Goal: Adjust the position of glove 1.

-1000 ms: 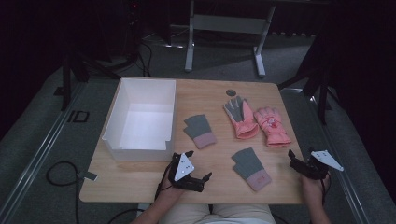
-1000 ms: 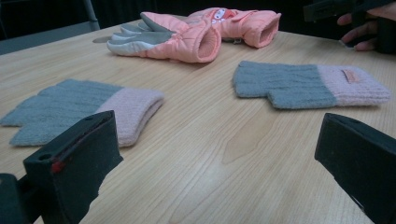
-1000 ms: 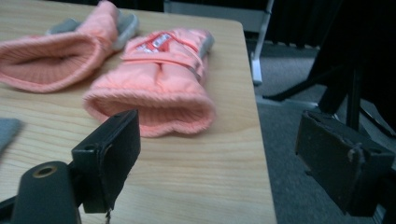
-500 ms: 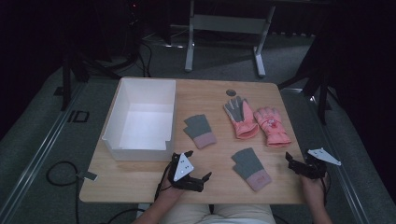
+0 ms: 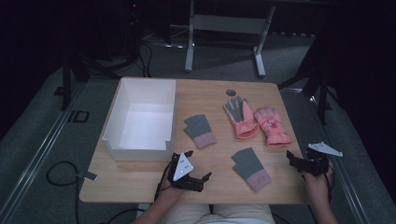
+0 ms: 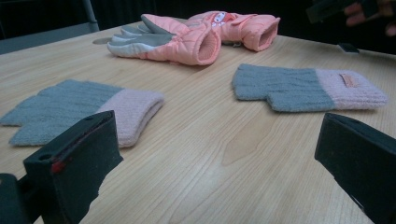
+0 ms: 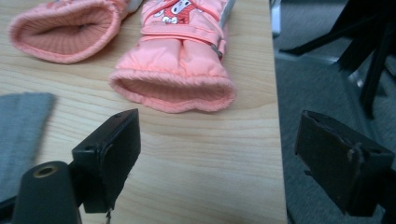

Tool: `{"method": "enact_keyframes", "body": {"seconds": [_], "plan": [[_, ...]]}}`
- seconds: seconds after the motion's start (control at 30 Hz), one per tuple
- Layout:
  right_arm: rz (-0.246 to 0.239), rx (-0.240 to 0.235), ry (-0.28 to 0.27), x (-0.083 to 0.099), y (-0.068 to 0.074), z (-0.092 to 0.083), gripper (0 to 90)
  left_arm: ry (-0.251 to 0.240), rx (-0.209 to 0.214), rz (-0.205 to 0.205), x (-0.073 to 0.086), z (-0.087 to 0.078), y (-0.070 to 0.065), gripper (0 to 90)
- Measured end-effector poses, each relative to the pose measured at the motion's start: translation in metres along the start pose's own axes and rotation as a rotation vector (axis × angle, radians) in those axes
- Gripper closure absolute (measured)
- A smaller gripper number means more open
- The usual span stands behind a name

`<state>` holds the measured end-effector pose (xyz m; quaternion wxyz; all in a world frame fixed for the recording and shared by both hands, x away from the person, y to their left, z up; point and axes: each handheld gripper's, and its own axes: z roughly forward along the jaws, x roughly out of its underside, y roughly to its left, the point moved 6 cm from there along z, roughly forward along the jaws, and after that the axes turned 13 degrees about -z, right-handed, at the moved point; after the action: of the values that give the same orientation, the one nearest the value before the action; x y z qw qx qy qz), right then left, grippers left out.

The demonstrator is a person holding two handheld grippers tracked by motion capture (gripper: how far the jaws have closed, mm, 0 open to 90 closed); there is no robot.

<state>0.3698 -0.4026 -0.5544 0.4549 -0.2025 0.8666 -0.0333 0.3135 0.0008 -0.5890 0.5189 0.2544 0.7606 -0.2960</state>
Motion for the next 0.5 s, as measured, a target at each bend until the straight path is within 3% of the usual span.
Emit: {"method": "enact_keyframes", "body": {"seconds": [0.13,0.3,0.5], "plan": [[0.025,-0.048,0.016,-0.009,-0.001,-0.003,16.4,0.001,0.002,-0.002,0.000,0.000,0.000,0.0],[-0.003,-0.035,0.005,-0.025,-0.001,-0.010,14.3,0.001,0.001,-0.002,0.000,0.000,0.000,0.0],[0.016,-0.053,-0.013,-0.050,0.002,-0.017,13.6,0.000,0.001,-0.003,0.000,0.000,0.000,0.0]]}}
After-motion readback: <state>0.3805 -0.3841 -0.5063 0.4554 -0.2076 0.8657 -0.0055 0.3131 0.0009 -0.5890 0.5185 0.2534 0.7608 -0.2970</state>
